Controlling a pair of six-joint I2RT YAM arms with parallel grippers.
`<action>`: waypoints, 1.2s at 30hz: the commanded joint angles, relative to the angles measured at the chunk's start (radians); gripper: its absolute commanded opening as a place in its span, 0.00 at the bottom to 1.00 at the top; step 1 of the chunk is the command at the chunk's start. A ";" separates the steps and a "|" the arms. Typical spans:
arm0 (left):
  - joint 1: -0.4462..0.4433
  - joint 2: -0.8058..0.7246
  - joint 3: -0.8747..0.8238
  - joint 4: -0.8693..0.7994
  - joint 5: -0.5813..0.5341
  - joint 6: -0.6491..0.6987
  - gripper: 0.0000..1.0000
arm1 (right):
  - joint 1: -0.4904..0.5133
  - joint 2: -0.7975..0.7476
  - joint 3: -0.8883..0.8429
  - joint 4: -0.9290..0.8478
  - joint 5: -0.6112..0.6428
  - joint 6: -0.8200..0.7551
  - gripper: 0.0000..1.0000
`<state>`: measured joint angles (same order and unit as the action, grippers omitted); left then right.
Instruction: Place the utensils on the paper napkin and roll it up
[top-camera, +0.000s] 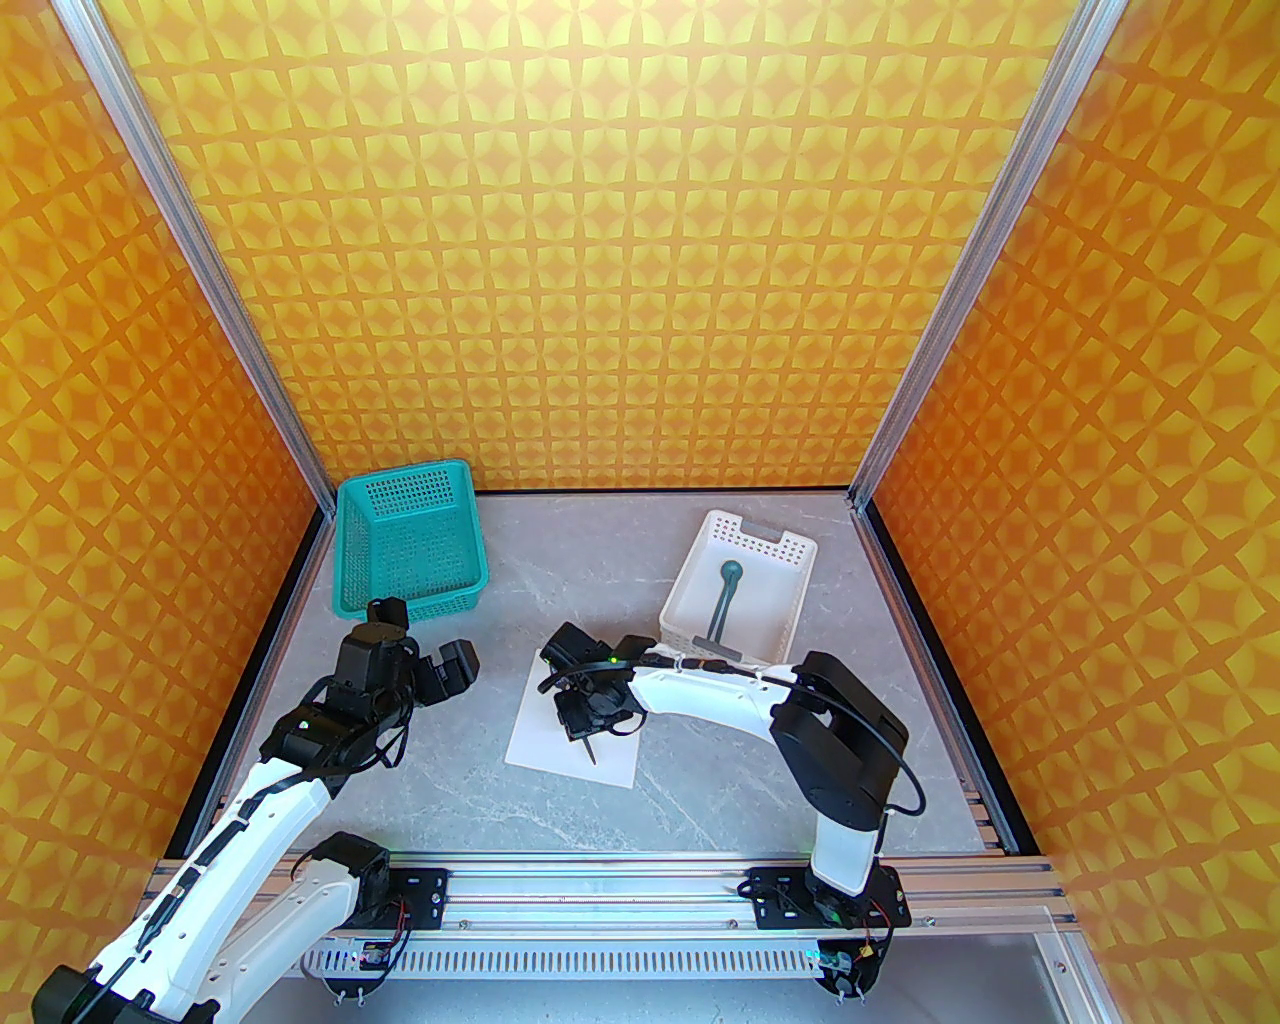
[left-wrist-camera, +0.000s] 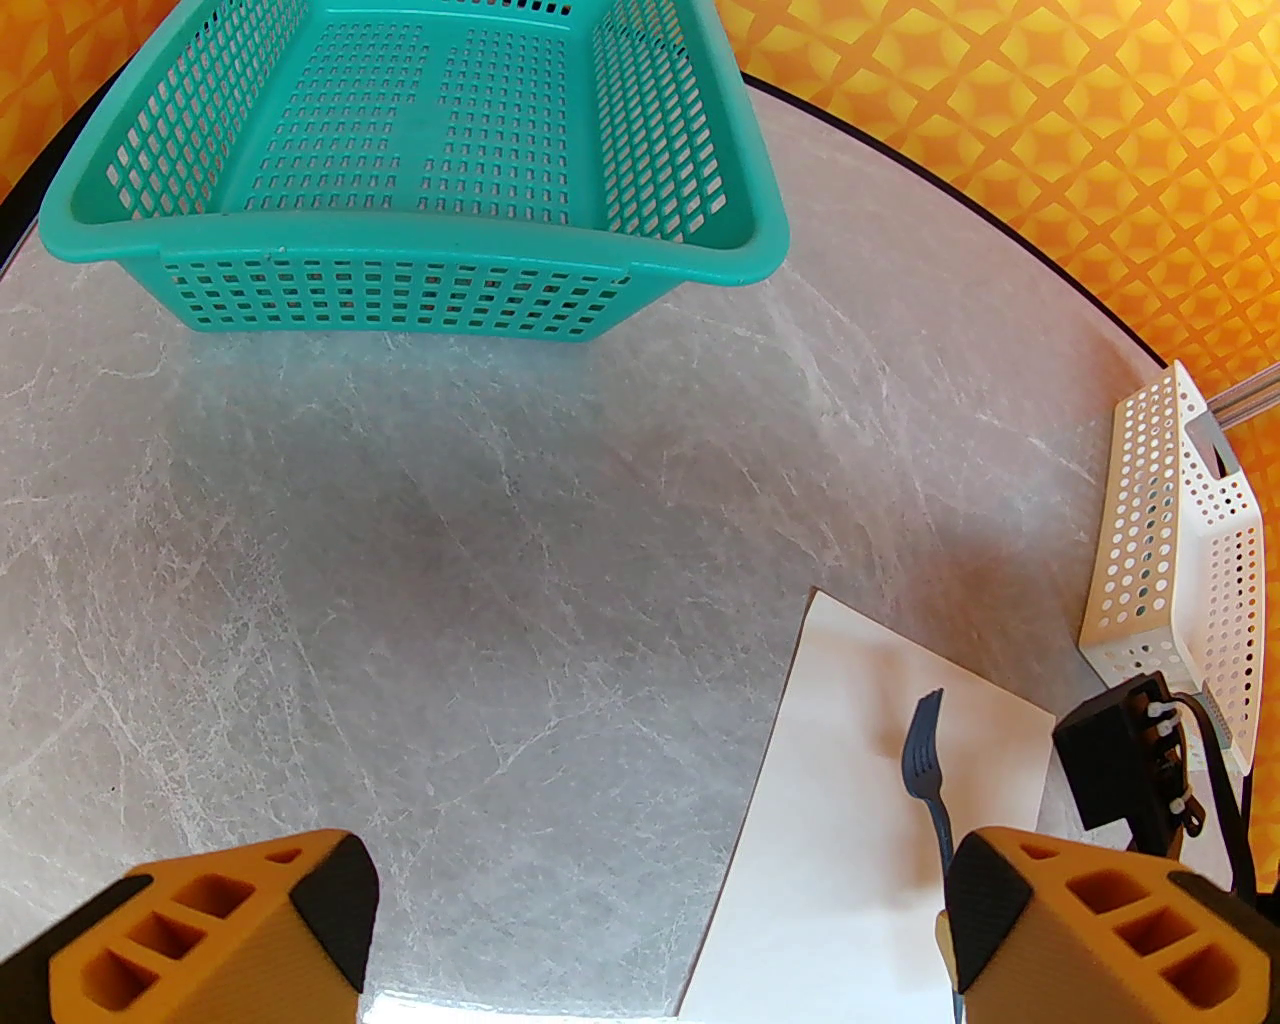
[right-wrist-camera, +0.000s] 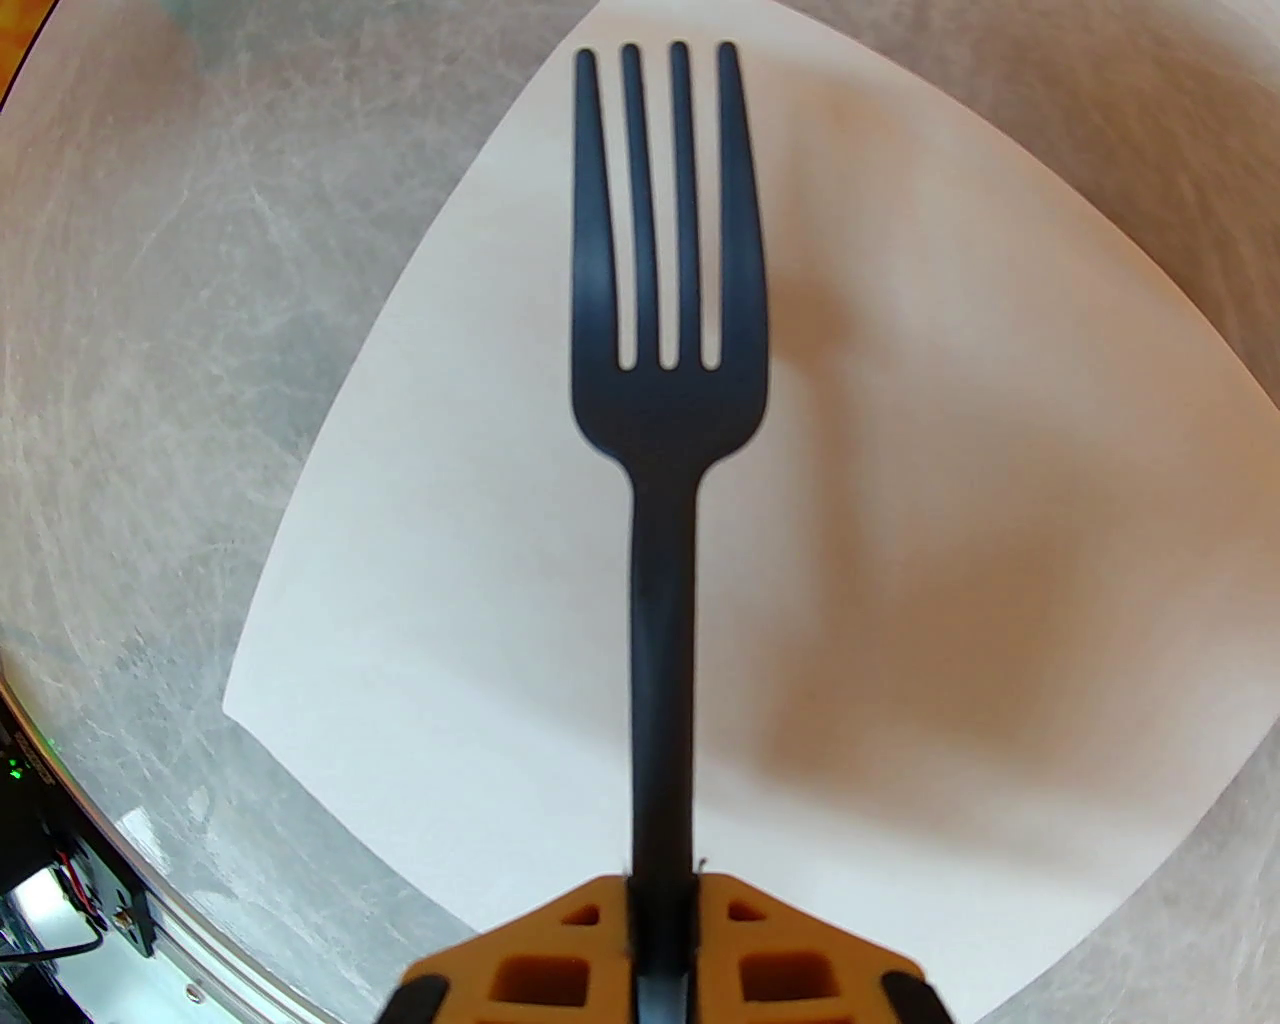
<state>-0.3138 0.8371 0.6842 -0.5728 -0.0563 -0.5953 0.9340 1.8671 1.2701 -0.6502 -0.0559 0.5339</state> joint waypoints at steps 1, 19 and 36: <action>0.005 -0.002 0.007 -0.018 0.013 -0.008 0.99 | 0.001 0.039 0.046 -0.017 0.023 -0.045 0.13; 0.005 0.031 0.026 -0.019 0.008 -0.001 0.99 | 0.001 0.134 0.121 -0.034 0.050 -0.079 0.13; 0.004 0.039 0.036 -0.020 0.009 0.002 0.99 | 0.001 0.158 0.118 -0.049 0.048 -0.076 0.13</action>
<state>-0.3138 0.8726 0.6899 -0.5735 -0.0566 -0.5953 0.9340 1.9957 1.3716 -0.6765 -0.0254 0.4660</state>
